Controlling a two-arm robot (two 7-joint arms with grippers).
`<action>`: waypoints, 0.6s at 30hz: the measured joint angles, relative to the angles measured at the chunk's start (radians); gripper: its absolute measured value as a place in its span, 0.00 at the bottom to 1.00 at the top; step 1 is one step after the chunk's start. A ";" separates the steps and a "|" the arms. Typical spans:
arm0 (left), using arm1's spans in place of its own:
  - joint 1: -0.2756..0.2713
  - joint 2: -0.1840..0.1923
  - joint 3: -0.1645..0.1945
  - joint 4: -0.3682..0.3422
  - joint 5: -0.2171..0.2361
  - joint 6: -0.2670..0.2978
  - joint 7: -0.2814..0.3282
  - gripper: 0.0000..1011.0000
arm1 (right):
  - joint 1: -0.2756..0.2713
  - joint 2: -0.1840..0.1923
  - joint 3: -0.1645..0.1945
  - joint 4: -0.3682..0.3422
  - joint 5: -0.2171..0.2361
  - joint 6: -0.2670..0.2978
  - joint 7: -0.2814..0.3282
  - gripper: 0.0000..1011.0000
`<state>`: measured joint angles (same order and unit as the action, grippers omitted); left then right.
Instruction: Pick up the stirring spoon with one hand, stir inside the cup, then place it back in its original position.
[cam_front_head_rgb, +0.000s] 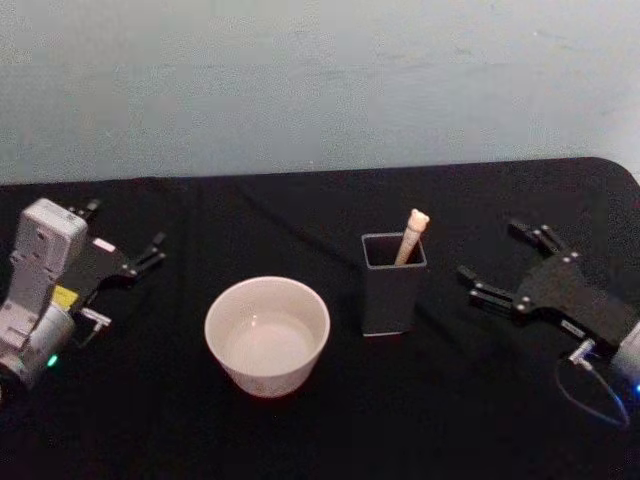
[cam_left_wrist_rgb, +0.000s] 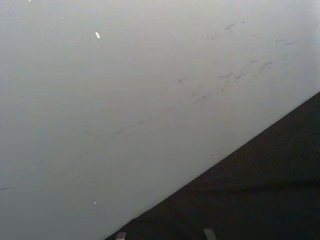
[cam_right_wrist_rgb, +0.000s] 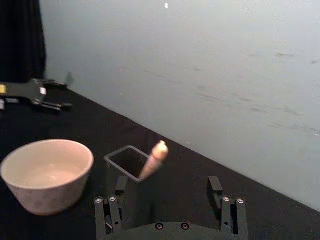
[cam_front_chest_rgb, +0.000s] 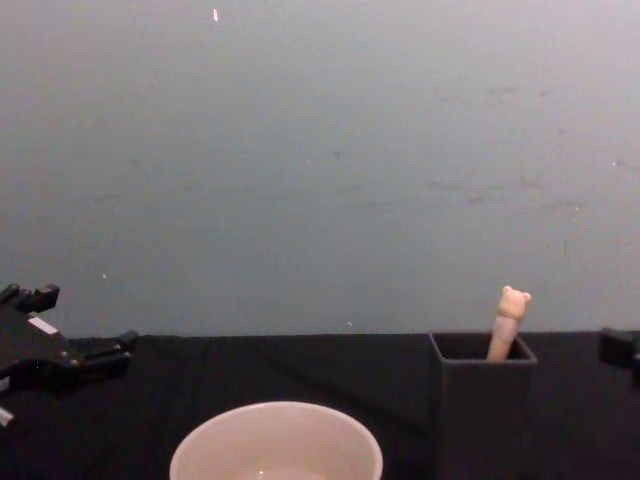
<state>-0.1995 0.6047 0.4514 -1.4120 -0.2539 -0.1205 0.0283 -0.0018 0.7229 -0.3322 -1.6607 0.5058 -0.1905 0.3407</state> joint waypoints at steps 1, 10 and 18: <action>0.000 0.000 0.000 0.000 0.000 0.000 0.000 0.99 | 0.003 -0.004 -0.002 0.000 0.002 0.004 0.007 0.99; 0.000 0.000 0.000 0.000 0.000 0.000 0.000 0.99 | 0.067 -0.070 -0.029 0.036 0.025 0.071 0.056 0.99; 0.000 0.000 0.000 0.000 0.000 0.000 0.000 0.99 | 0.149 -0.143 -0.048 0.105 0.038 0.143 0.086 0.99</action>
<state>-0.1995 0.6047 0.4514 -1.4120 -0.2539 -0.1206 0.0283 0.1471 0.5795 -0.3797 -1.5559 0.5441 -0.0472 0.4268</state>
